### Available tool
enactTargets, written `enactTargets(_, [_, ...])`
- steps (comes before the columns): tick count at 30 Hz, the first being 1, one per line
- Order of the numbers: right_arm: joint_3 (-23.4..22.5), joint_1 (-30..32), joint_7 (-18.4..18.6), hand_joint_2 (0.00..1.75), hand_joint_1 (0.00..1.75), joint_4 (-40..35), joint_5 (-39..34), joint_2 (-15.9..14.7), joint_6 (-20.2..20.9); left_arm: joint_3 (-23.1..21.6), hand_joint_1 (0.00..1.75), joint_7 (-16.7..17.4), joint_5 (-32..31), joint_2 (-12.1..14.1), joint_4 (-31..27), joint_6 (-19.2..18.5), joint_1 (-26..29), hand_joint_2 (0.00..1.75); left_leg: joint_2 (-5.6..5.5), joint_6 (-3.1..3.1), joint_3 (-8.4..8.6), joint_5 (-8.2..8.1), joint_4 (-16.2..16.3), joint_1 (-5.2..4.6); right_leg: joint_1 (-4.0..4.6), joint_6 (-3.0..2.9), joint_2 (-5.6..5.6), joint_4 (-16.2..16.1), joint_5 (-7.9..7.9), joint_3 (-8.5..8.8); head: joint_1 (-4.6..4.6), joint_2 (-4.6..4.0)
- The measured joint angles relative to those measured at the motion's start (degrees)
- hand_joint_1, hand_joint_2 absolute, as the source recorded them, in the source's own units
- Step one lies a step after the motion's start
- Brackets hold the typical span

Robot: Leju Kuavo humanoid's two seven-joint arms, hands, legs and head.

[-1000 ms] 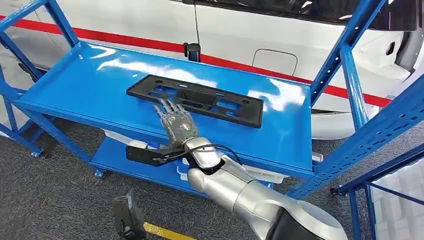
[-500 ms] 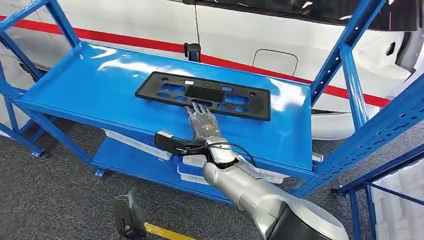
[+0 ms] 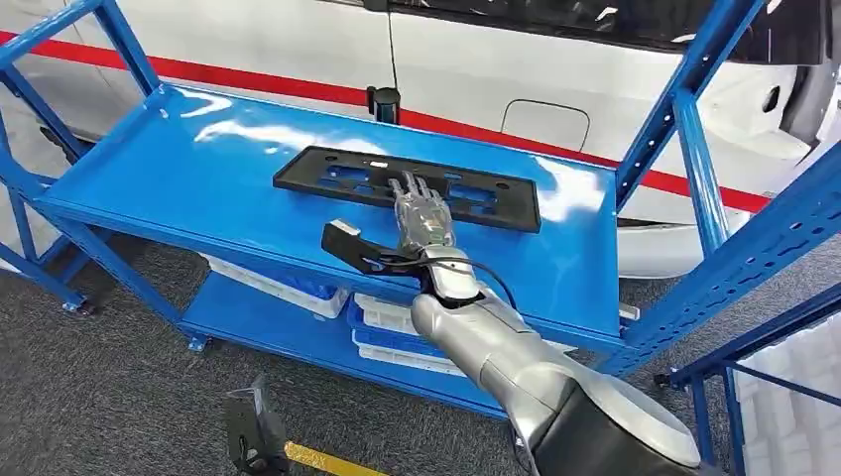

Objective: Take the parts from the cabinet and place them on the table.

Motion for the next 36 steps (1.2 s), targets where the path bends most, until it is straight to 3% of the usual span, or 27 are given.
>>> enactTargets(22, [1.3, -1.4, -0.1, 1.75, 0.0, -2.6, 4.6, 0.2, 4.1, 1.0, 0.0, 0.0, -0.5, -0.2, -0.2, 2.8, 1.7, 0.0, -0.04, -0.05, -0.03, -0.05, 0.0, 0.05, 0.04, 0.02, -0.01, 0.0, -0.06, 0.0, 0.02, 0.0])
enactTargets(29, [1.8, 0.2, -0.1, 1.75, 0.0, -1.2, 4.8, 0.0, 1.8, -2.1, 0.0, 0.0, 4.1, -0.9, -1.6, 8.7, 4.1, 0.0, -0.04, -0.05, -0.03, -0.05, 0.0, 0.03, 0.01, 0.03, -0.01, 0.0, -0.05, -0.03, 0.0, 0.0])
enactTargets(36, [1.7, 0.2, 0.5, 1.75, 0.0, 0.5, 4.3, -0.7, 0.0, -4.3, 0.0, 0.0, 3.4, -1.2, -2.9, 10.1, 5.9, 0.0, -0.03, -0.05, -0.02, -0.05, 0.0, 0.04, 0.01, 0.04, 0.0, 0.0, -0.04, -0.03, 0.0, 0.0])
